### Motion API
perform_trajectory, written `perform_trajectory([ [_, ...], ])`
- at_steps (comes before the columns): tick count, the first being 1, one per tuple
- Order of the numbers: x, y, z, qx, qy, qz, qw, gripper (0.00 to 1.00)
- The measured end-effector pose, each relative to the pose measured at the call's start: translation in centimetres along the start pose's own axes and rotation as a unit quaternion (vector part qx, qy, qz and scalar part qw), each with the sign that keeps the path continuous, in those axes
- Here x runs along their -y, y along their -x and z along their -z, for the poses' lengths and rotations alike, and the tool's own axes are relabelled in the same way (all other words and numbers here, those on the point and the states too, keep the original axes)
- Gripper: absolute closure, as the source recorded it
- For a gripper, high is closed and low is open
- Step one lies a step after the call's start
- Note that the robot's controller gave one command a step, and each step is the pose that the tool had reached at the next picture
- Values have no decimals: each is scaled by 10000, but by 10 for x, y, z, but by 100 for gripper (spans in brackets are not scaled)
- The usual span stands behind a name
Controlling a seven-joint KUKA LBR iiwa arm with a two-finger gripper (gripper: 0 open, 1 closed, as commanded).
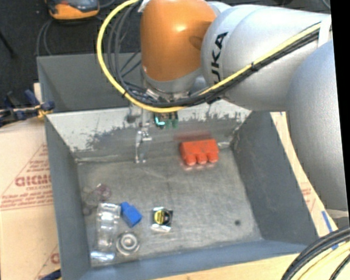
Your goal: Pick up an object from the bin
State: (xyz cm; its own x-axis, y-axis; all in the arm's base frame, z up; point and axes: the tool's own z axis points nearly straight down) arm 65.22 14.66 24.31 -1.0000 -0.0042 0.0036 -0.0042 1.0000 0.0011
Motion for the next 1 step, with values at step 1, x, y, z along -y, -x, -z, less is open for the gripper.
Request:
perform_trajectory([
  [1, -11, -32, -144, 5, -11, 1599, 9871, 0],
])
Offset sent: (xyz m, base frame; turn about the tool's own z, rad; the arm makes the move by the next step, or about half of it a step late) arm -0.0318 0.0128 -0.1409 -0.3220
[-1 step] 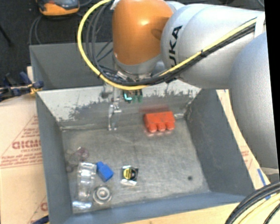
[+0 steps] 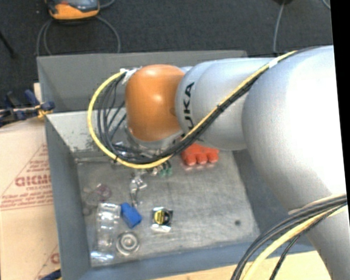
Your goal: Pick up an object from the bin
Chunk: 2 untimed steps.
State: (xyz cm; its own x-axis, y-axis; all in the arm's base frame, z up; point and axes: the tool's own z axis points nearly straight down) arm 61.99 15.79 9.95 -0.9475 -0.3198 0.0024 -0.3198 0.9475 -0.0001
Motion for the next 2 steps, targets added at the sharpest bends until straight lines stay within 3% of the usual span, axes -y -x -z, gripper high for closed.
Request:
perform_trajectory([
  [1, -12, -35, -15, 59, -6, 631, 9980, 0],
  [2, -18, -140, -19, 158, -11, 267, 9995, 0],
])
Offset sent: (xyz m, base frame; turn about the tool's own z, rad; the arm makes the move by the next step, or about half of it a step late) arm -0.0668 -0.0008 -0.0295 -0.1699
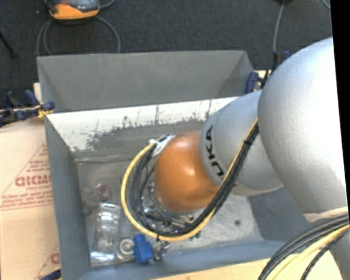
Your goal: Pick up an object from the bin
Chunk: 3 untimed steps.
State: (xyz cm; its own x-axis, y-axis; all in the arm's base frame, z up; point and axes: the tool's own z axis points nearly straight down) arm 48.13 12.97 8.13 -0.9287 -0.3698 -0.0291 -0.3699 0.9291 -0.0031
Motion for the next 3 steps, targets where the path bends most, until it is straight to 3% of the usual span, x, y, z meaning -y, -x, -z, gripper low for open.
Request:
perform_trajectory([
  [1, -17, 21, -8, -112, 2, 1243, 9922, 0],
  [2, -17, 22, -6, -103, 2, 1232, 9923, 100],
  [3, 15, 66, 153, -82, 27, 2557, 9667, 100],
])
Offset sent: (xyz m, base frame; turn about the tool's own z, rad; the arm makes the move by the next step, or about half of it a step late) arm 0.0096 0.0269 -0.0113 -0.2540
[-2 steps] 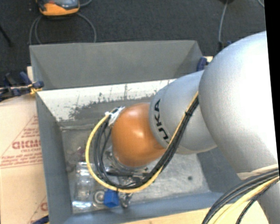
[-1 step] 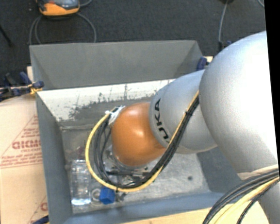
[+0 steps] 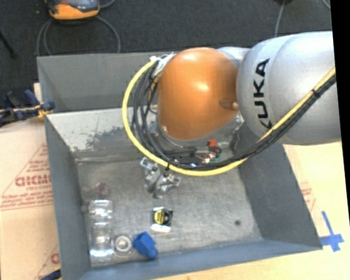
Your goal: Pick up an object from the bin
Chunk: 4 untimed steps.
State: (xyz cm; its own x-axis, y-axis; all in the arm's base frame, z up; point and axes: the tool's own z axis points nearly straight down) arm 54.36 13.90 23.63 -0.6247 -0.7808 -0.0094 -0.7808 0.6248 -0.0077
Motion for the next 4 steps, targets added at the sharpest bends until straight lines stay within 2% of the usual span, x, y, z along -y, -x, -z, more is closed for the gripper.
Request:
perform_trajectory([
  [1, 7, -5, -98, -59, 56, -414, 9991, 100],
  [2, 8, -4, -93, -29, 37, -417, 9991, 0],
  [3, 26, -69, -164, 15, 26, 55, 10000, 0],
  [4, 27, -67, -160, 21, 4, 69, 10000, 100],
])
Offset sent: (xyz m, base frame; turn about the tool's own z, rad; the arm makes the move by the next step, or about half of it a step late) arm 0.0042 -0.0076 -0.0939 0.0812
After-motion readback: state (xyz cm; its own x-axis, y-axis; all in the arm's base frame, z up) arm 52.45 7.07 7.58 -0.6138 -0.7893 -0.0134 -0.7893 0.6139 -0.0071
